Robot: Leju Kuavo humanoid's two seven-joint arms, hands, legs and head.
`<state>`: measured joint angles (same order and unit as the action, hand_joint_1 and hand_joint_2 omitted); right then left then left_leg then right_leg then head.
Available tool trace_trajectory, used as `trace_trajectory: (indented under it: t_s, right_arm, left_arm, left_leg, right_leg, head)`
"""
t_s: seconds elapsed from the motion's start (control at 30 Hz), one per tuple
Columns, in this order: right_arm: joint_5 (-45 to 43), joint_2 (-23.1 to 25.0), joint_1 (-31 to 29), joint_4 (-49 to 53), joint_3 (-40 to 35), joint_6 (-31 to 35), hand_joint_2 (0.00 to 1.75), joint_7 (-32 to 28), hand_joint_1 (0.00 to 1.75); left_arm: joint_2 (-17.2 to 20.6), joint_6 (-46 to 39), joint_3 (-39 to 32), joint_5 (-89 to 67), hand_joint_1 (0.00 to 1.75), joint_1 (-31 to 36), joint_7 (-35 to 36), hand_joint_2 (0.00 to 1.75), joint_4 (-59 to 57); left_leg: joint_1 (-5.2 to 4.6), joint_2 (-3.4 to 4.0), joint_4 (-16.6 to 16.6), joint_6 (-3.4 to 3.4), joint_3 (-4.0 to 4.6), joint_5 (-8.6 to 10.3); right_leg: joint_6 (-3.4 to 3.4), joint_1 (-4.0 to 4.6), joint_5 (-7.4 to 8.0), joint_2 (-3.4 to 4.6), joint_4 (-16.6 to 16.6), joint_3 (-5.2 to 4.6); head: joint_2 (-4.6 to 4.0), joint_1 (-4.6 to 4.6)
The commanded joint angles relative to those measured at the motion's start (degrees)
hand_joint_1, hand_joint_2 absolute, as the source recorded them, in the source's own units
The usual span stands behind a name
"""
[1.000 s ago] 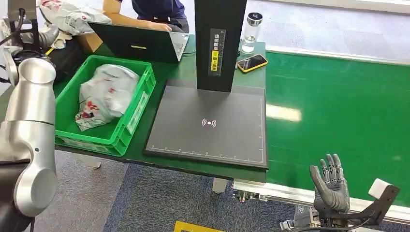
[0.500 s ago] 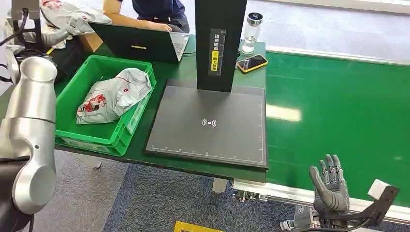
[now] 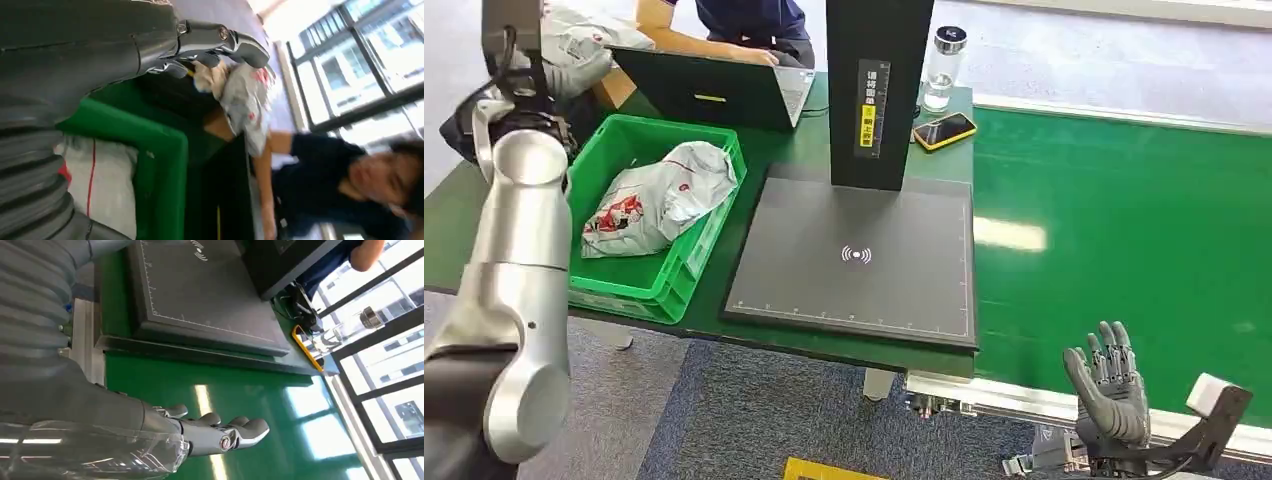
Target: Moved the parcel from conveyor to table for the left to box.
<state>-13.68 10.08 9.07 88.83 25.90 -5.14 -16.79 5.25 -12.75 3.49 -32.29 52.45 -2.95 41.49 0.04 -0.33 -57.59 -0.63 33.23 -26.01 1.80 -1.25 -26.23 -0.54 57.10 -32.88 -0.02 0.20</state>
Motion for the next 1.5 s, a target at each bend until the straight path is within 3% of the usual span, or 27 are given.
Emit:
trace_trajectory:
  t_s: [0.03,0.2,0.53,0.8,1.0,1.5]
  right_arm:
    - [4.04,0.35,0.46,3.04,-4.74,2.48,1.75,-1.64,0.00]
    - [9.35,0.91,3.15,11.11,-11.23,5.73,1.75,-2.60,0.00]
    - [14.83,-1.54,-2.93,7.19,-22.40,10.20,1.75,-2.86,0.00]
    - [14.95,-2.16,-2.98,8.51,-23.25,11.63,1.75,-2.46,0.00]
    - [14.87,-2.38,-3.97,7.51,-24.40,12.33,1.75,-1.99,0.00]
    - [16.98,-1.37,3.45,10.04,-24.59,12.69,1.75,1.45,0.00]
  left_arm:
    - [-2.52,2.60,7.90,8.36,0.00,-27.86,-2.54,1.75,34.60]
    - [-5.87,2.04,10.73,10.44,0.00,-41.17,-3.69,1.75,45.18]
    - [-10.30,3.00,9.87,9.86,0.00,-52.11,-2.71,1.75,46.85]
    - [-11.33,4.46,9.36,8.35,0.00,-51.48,-1.90,1.75,47.28]
    - [-11.99,6.36,8.71,6.07,0.00,-55.74,-0.34,1.75,52.61]
    - [-11.74,13.22,14.98,7.75,0.00,-49.81,-1.92,1.75,45.17]
  left_leg:
    - [-0.05,0.22,0.25,0.05,-0.36,-0.05]
    - [-0.05,0.27,0.14,0.03,-0.26,-0.16]
    - [0.04,0.50,0.11,0.01,-0.25,-0.21]
    - [0.04,0.24,0.06,-0.02,-0.19,-0.17]
    - [0.05,0.38,0.07,-0.01,-0.22,-0.20]
    - [0.05,0.06,0.12,0.00,-0.26,-0.14]
  right_leg:
    - [-0.08,-0.04,-0.01,0.22,-0.19,0.25]
    - [-0.07,-0.03,-0.08,0.26,-0.11,0.13]
    - [-0.10,0.05,-0.02,0.49,-0.15,0.10]
    - [-0.07,0.06,-0.06,0.22,-0.11,0.13]
    - [-0.08,0.06,-0.05,0.36,-0.11,0.12]
    - [-0.09,0.06,-0.09,0.04,-0.17,0.24]
  head:
    - [0.00,0.00]
    - [0.00,0.00]
    - [0.00,0.00]
    - [0.00,0.00]
    - [0.00,-0.02]
    - [0.00,0.00]
